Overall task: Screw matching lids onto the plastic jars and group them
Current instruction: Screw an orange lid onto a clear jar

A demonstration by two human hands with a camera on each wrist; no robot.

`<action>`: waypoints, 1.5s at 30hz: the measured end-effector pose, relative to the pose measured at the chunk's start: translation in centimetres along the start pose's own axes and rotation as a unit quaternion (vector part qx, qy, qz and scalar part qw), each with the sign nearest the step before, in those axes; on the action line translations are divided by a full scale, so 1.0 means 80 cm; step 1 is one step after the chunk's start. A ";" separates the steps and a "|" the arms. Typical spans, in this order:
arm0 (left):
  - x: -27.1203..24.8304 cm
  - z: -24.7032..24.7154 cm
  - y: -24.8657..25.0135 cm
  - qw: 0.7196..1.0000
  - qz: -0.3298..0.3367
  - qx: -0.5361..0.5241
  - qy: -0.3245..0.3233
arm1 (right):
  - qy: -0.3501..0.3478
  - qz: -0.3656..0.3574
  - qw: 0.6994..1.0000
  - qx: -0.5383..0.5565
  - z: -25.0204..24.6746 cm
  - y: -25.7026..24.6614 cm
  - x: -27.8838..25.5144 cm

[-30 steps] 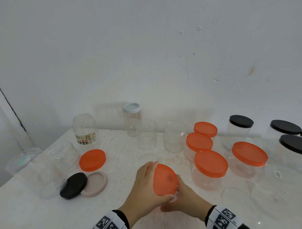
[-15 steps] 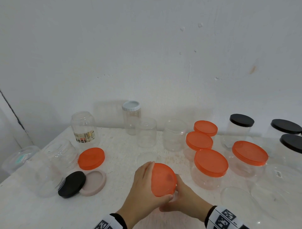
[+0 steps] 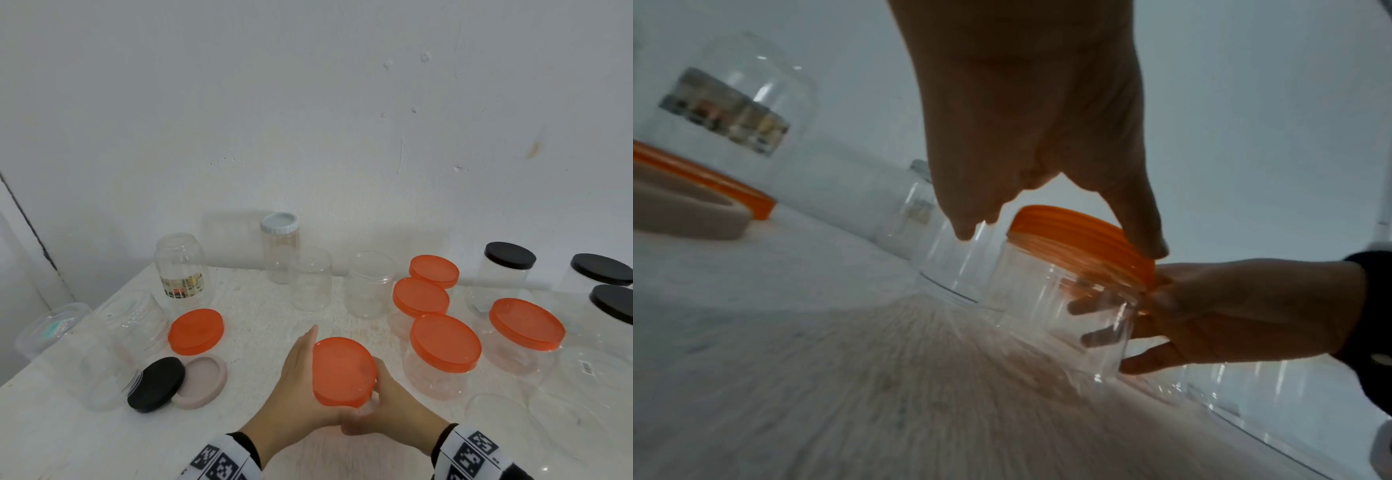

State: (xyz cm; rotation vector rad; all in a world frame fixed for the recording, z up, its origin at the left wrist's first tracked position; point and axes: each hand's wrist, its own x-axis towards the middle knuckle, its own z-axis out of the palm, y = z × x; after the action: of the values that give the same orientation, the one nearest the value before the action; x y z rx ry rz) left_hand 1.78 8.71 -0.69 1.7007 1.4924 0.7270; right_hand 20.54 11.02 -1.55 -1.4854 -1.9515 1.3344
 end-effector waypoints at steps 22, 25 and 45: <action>0.016 -0.004 -0.043 0.990 -0.036 -0.107 -0.090 | -0.155 0.015 0.873 -0.462 -0.025 -0.128 0.033; 0.017 -0.004 -0.044 0.991 -0.029 -0.101 -0.089 | -0.159 -0.006 0.872 -0.463 -0.027 -0.127 0.032; 0.021 0.002 -0.059 0.991 -0.006 -0.104 -0.081 | -0.161 0.037 0.891 -0.423 -0.023 -0.126 0.029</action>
State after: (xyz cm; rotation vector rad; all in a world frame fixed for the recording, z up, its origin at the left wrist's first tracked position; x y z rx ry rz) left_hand -0.43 10.53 -4.77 1.5531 1.2686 0.6961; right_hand 15.42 13.84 7.13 -1.7646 -2.9594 0.7888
